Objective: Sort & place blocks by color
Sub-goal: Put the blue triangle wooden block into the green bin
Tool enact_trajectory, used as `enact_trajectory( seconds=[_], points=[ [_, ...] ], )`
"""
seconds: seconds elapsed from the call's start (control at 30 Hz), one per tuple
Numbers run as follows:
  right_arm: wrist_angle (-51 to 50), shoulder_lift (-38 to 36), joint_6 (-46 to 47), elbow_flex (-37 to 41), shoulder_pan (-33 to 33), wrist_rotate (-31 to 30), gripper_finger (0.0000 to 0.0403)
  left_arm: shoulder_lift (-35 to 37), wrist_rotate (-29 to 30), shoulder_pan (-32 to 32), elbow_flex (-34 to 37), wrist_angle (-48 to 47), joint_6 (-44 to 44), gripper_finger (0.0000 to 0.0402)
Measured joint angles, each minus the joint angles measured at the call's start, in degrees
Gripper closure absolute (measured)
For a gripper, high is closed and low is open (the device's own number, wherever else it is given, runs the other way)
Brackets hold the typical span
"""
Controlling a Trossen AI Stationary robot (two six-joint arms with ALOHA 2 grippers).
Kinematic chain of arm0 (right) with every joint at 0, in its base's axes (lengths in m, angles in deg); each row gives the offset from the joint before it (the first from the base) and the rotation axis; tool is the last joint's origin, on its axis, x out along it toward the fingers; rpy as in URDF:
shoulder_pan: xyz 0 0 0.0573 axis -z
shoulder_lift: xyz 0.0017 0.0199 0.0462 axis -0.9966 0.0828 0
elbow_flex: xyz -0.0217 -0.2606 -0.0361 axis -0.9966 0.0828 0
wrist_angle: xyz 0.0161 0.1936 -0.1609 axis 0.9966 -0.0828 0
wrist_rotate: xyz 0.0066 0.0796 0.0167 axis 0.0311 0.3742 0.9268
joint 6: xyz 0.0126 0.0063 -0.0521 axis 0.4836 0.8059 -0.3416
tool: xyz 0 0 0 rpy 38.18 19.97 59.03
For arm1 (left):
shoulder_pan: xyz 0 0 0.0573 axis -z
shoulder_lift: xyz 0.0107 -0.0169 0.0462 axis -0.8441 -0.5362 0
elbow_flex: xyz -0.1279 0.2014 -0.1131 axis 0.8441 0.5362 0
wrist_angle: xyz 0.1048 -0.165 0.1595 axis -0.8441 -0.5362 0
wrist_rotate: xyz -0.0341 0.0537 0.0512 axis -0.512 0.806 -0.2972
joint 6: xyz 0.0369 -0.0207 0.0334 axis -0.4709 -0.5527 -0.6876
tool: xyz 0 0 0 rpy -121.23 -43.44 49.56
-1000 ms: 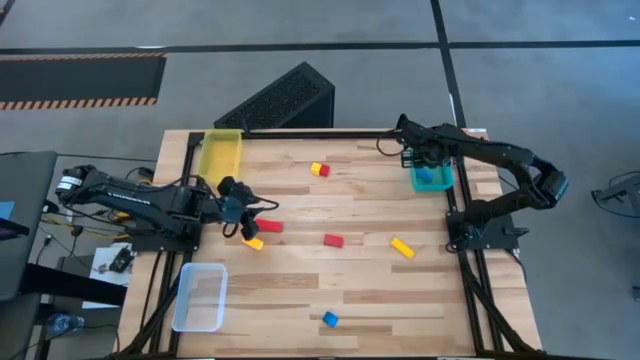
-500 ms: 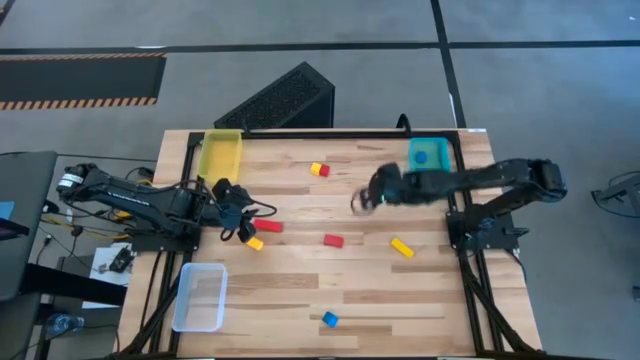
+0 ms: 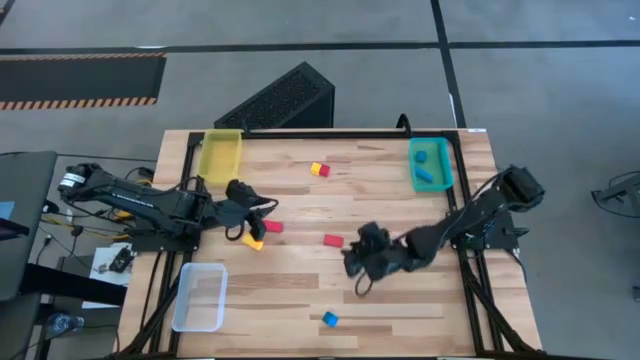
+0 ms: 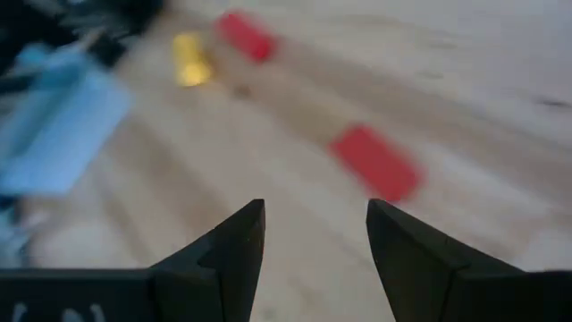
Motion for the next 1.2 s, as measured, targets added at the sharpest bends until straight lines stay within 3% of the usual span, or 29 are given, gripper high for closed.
enact_trajectory(
  seconds=[0.07,0.23,0.4,0.63,0.8,1.2],
  points=[
    [4.7,2.2,-6.2,-1.6,-2.2,1.5,0.0186,-1.7,-2.5,0.0,0.7,6.4,1.0,0.0289],
    [5.2,8.0,-18.0,-5.7,-7.5,4.7,0.0186,-3.7,-10.8,2.7,1.1,12.9,12.4,0.0291],
    [10.7,16.0,-24.1,-8.7,-10.5,4.5,0.0176,-5.6,-5.4,11.3,1.1,19.7,19.0,0.0314],
    [20.2,26.5,-36.6,-13.3,-11.0,7.6,0.0129,-7.0,2.9,24.2,1.1,20.7,27.1,0.0337],
    [17.3,29.3,-36.7,-16.2,-10.9,10.3,0.0104,-7.6,9.5,29.5,1.1,18.9,32.0,0.0337],
    [5.0,30.0,-26.2,-17.9,-12.1,10.1,0.011,-7.9,10.9,28.6,1.1,13.6,34.7,0.0337]
  ],
)
